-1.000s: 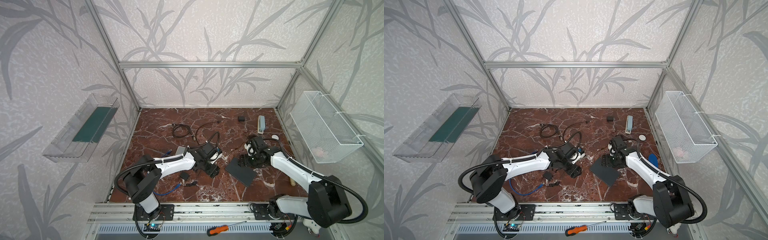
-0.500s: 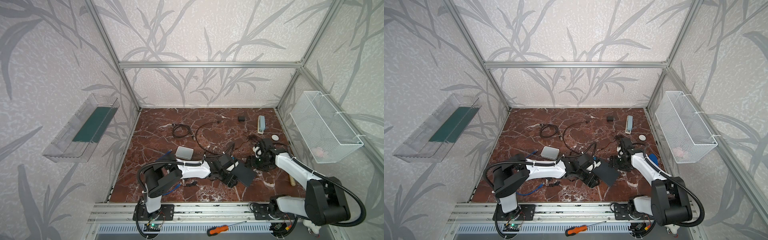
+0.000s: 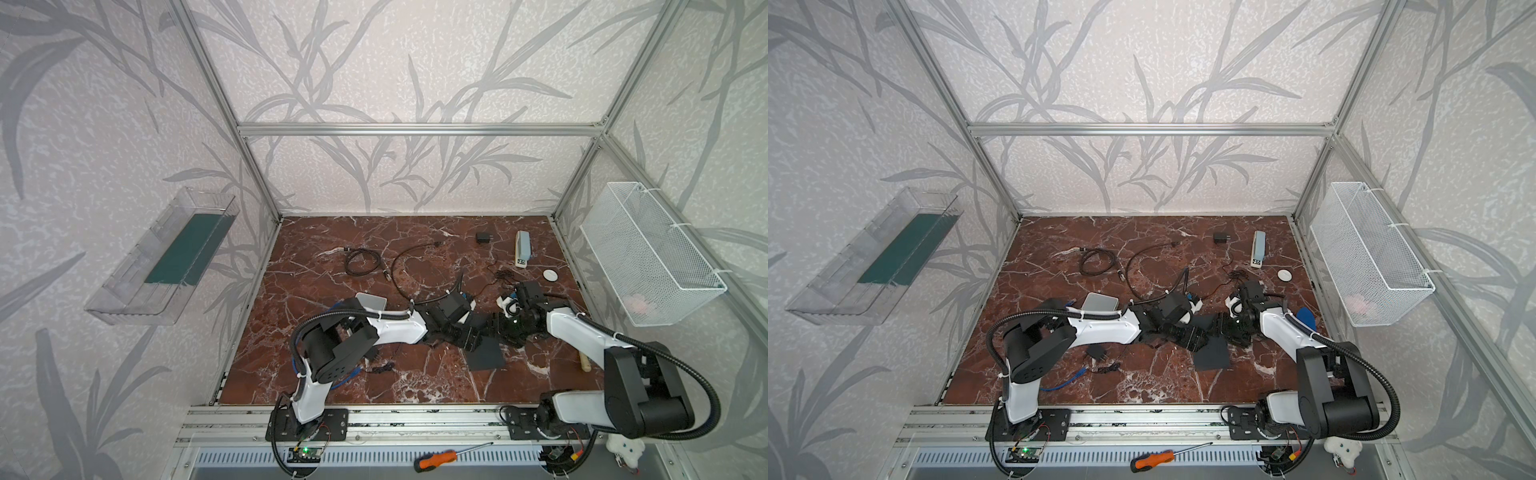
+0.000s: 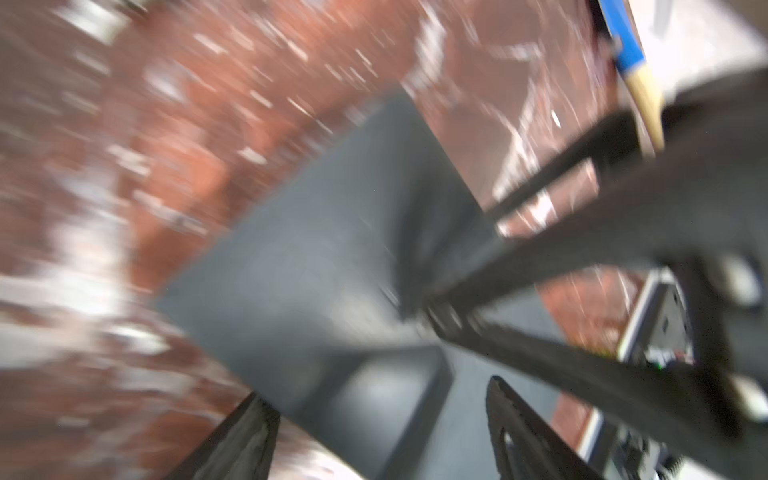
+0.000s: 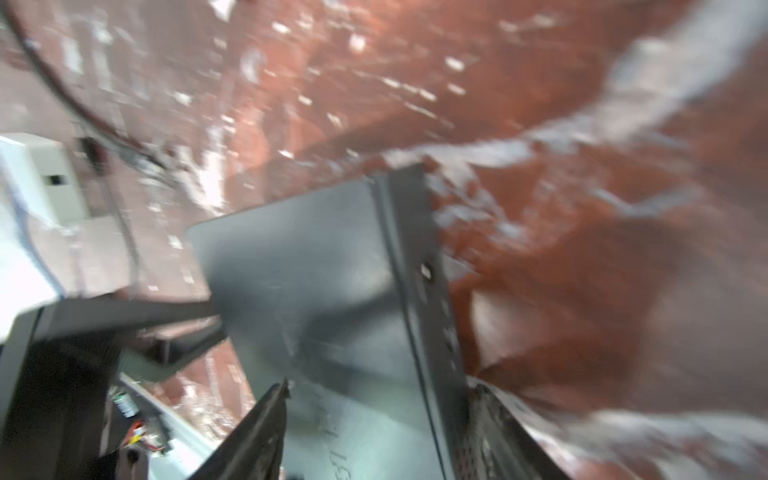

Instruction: Insert the plug into the switch port

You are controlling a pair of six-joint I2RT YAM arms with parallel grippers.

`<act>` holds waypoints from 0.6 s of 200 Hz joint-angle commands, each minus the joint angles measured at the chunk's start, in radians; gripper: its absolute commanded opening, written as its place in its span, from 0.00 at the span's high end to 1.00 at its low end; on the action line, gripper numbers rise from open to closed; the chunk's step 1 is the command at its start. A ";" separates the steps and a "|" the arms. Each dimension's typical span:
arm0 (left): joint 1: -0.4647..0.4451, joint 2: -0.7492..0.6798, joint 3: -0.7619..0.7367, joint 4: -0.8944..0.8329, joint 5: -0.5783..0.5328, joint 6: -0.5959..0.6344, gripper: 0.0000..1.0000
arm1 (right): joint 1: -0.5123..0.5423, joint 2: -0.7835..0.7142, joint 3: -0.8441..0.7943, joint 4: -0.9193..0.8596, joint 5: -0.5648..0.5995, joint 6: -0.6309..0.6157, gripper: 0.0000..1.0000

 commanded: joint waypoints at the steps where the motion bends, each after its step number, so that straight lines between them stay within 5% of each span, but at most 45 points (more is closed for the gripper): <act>1: 0.068 -0.014 0.021 -0.014 -0.018 0.015 0.24 | 0.034 0.070 0.049 0.093 -0.094 0.079 0.32; 47: 0.186 -0.055 -0.014 -0.073 0.038 0.081 0.28 | 0.084 0.254 0.224 0.125 -0.141 0.090 0.32; 80: 0.260 -0.059 0.019 -0.128 0.069 0.113 0.28 | 0.068 0.322 0.379 -0.062 -0.165 -0.014 0.31; 120: 0.293 -0.111 0.076 -0.282 0.039 0.202 0.28 | 0.061 0.332 0.606 -0.378 0.190 -0.305 0.30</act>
